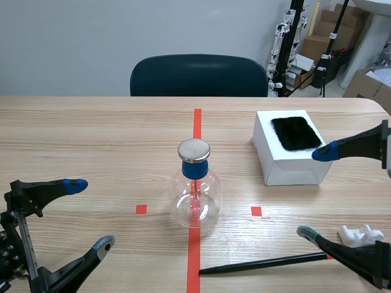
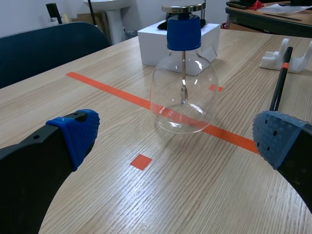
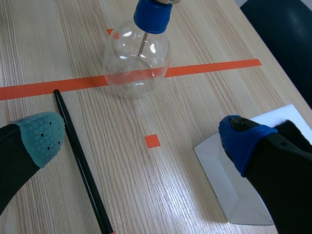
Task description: Do the electroscope experiment. return to the home posture
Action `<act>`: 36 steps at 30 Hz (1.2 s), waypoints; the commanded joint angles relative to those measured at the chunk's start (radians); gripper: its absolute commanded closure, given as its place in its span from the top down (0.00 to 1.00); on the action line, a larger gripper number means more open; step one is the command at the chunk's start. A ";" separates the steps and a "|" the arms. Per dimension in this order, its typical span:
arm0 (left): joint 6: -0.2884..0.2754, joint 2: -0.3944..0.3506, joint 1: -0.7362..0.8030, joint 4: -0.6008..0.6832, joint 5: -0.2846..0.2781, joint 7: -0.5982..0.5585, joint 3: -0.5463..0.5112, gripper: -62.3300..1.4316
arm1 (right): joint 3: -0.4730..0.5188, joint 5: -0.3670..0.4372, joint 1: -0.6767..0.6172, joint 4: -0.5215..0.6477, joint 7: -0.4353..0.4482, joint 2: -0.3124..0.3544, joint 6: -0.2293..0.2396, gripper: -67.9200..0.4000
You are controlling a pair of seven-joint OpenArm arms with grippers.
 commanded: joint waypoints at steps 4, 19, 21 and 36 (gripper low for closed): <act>0.002 -0.006 -0.003 0.011 -0.013 -0.014 -0.006 1.00 | 0.011 0.013 0.012 0.010 0.023 0.013 0.000 1.00; 0.002 -0.006 -0.003 0.011 -0.013 -0.014 -0.006 1.00 | 0.013 0.035 0.008 0.009 0.023 0.013 0.000 1.00; 0.002 -0.006 -0.003 0.011 -0.013 -0.014 -0.006 1.00 | 0.013 0.043 0.008 0.009 0.023 0.013 0.000 1.00; 0.002 -0.006 -0.003 0.011 -0.013 -0.014 -0.006 1.00 | 0.068 0.114 -0.063 0.012 0.023 -0.006 -0.030 1.00</act>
